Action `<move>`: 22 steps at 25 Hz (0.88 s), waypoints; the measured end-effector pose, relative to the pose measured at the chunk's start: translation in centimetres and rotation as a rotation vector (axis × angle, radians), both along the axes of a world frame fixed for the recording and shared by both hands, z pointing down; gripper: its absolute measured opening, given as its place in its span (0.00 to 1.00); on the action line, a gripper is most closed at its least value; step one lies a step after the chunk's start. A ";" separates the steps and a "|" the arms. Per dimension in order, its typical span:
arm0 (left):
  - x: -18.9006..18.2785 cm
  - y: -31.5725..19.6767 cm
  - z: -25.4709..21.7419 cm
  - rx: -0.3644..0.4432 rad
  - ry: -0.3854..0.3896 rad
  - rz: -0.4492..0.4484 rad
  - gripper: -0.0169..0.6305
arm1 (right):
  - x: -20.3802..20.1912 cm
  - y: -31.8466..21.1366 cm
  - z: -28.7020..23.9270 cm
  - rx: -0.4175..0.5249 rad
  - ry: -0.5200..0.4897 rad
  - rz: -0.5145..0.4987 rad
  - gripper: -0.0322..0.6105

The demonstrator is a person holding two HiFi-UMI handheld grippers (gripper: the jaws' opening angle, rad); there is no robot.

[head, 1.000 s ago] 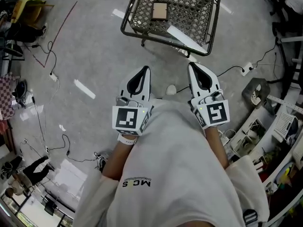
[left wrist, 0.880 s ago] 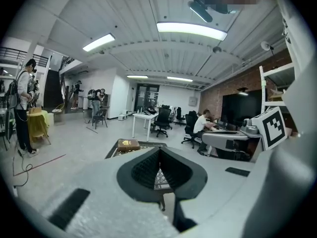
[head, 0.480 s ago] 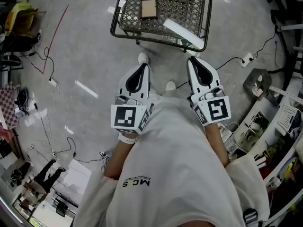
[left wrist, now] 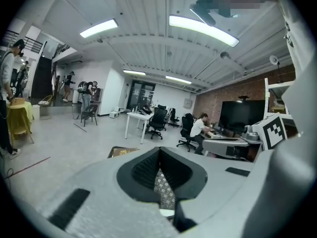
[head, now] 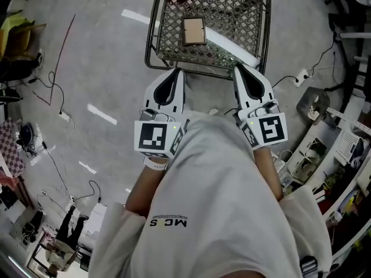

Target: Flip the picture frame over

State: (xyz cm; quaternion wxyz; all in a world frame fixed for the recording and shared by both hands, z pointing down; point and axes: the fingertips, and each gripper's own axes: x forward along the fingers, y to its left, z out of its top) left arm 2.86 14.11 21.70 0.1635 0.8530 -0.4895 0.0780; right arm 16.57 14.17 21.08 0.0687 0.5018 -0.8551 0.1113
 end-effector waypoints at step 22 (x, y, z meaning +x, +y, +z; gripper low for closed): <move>-5.0 -11.7 3.6 -0.089 -0.010 0.214 0.06 | -5.3 -10.7 4.1 -0.104 0.049 0.174 0.08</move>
